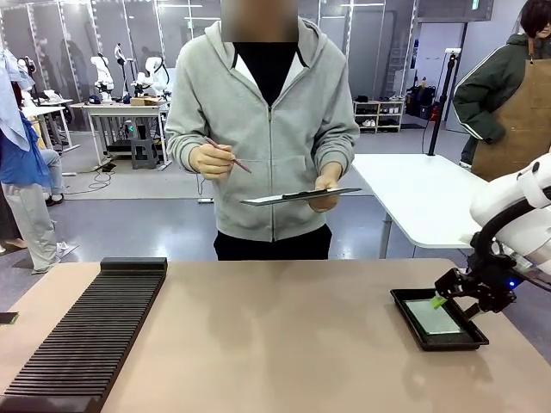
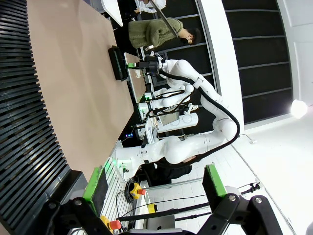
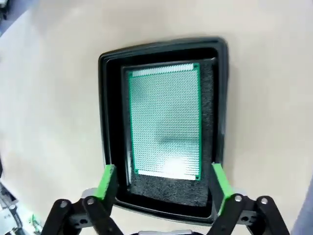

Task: Inspect the PCB.
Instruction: Place the Blank PCB in the ESD tray.

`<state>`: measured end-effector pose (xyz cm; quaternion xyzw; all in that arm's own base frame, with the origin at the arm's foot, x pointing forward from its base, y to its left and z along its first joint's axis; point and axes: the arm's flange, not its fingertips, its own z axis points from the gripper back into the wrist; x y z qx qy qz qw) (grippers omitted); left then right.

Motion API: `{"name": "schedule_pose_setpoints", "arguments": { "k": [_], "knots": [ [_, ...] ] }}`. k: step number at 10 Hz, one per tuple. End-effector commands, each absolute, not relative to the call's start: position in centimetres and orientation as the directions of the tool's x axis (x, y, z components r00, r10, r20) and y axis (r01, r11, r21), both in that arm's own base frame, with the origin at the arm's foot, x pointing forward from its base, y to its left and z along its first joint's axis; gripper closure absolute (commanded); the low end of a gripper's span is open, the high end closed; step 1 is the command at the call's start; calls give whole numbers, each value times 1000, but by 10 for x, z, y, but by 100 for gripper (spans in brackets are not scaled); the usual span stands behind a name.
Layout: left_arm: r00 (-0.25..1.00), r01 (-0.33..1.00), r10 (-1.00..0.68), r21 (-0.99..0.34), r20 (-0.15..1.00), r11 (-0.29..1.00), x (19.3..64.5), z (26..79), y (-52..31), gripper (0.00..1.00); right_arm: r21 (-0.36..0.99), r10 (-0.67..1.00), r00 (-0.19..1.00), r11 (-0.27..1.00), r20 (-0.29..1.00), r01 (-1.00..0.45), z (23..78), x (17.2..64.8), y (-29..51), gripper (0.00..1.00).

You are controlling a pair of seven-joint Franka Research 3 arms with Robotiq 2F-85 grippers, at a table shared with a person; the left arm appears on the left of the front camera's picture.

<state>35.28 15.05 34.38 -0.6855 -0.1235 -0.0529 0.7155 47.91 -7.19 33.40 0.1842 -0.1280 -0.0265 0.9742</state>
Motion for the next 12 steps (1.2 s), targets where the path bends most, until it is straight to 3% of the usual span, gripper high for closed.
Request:
{"name": "schedule_pose_setpoints", "arguments": {
  "k": [1, 12],
  "knots": [
    [965, 242, 90, -969, 246, 58, 352, 344, 151, 0, 292, -117, 952, 956, 283, 31, 343, 461, -57, 0],
    [965, 242, 90, -969, 246, 58, 352, 344, 151, 0, 321, -102, 953, 947, 287, 4, 343, 468, -66, 0]
  ]
}}
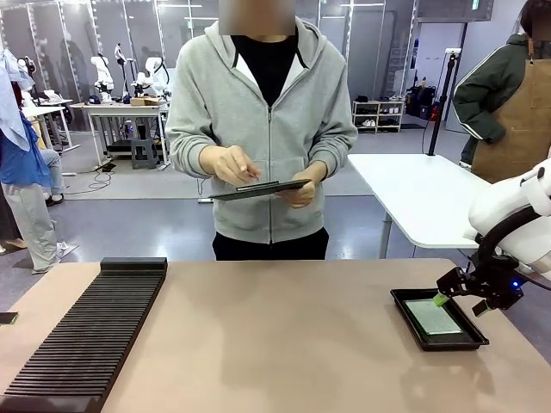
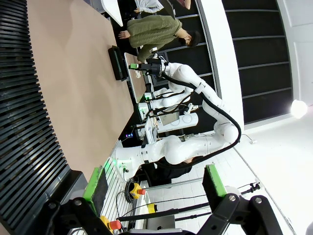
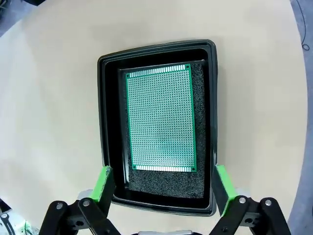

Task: Inspect the PCB.
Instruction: Place the Blank PCB in the ESD tray.

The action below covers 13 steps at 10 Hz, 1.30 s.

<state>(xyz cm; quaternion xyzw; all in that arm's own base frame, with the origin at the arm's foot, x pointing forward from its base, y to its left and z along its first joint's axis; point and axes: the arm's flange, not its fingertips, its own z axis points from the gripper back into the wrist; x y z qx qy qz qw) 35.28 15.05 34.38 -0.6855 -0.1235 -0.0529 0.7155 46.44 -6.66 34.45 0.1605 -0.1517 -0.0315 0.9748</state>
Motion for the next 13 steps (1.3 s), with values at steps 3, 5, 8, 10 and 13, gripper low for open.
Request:
{"name": "schedule_pose_setpoints", "arguments": {
  "k": [3, 5, 8, 10, 13],
  "knots": [
    [965, 242, 90, -969, 246, 58, 352, 344, 151, 0, 321, -102, 953, 947, 287, 4, 343, 468, -66, 0],
    [965, 242, 90, -969, 246, 58, 352, 344, 151, 0, 321, -102, 953, 947, 287, 4, 343, 468, -66, 0],
    [965, 242, 90, -969, 246, 58, 352, 344, 151, 0, 519, -117, 974, 854, 196, -2, 394, 450, -78, 0],
    [965, 242, 90, -969, 246, 58, 352, 344, 151, 0, 630, -109, 984, 776, 139, -3, 420, 430, -91, 0],
    [965, 242, 90, -969, 246, 58, 352, 344, 151, 0, 776, -104, 993, 631, 48, 29, 440, 393, -110, 0]
  ]
}}
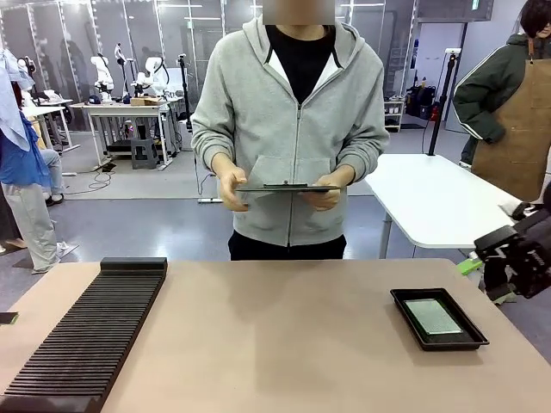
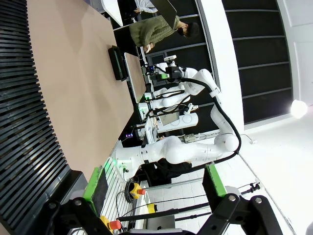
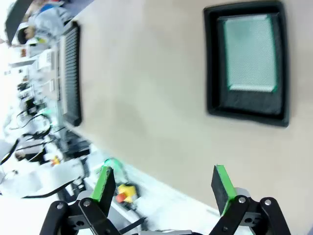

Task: Inspect the PCB.
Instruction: Place the Blank PCB in the ESD tray.

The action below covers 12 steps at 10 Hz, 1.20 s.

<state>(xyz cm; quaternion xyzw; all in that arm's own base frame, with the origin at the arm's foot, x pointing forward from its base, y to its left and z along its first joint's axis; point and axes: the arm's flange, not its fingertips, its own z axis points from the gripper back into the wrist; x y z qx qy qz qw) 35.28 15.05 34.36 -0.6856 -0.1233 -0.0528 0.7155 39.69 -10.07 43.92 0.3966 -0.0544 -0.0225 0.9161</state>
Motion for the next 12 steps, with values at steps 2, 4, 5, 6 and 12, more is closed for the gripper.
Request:
{"name": "schedule_pose_setpoints", "arguments": {
  "k": [2, 4, 5, 6, 12],
  "knots": [
    [965, 242, 90, -969, 246, 58, 352, 344, 151, 0, 886, -80, 996, 459, -25, 59, 443, 367, -132, 0],
    [965, 242, 90, -969, 246, 58, 352, 344, 151, 0, 968, -103, 991, 225, -86, 107, 436, 341, -156, 0],
    [965, 242, 90, -969, 246, 58, 352, 344, 151, 0, 979, -122, 989, 176, -79, 100, 432, 331, -161, 0],
    [965, 242, 90, -969, 246, 58, 352, 344, 151, 0, 984, -130, 987, 138, -97, 115, 428, 323, -163, 0],
    [965, 242, 90, -969, 246, 58, 352, 344, 151, 0, 980, -140, 981, 127, -133, 151, 422, 315, -168, 0]
  ]
}}
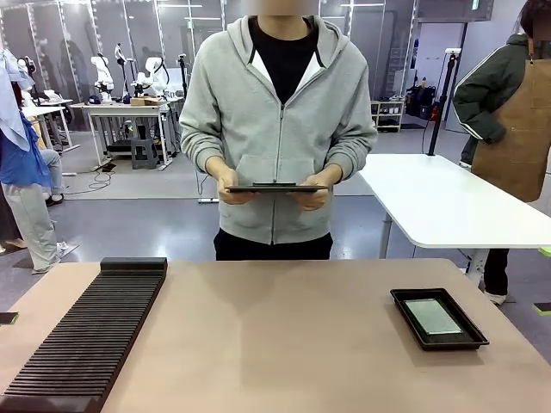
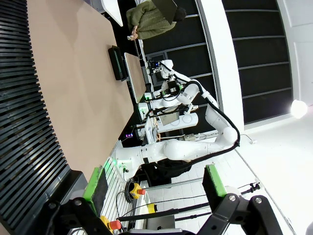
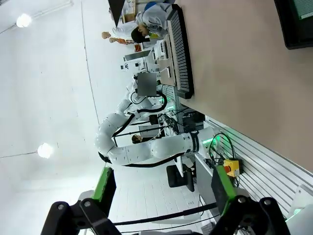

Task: Inspect the PCB.
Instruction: Place the Blank PCB in the ESD tray.

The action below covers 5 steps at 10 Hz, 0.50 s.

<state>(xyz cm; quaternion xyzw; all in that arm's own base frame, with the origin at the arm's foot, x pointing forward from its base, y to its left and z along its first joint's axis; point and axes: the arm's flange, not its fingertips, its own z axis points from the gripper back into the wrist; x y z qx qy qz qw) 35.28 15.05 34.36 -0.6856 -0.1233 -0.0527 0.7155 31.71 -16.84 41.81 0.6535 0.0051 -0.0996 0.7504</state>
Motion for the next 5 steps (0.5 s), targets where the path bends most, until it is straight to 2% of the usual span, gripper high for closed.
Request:
{"name": "schedule_pose_setpoints", "arguments": {
  "k": [1, 5],
  "knots": [
    [965, 242, 90, -969, 246, 58, 352, 344, 151, 0, 980, -140, 981, 127, -133, 151, 422, 315, -168, 0],
    [965, 242, 90, -969, 246, 58, 352, 344, 151, 0, 980, -140, 981, 127, -133, 151, 422, 315, -168, 0]
  ]
}}
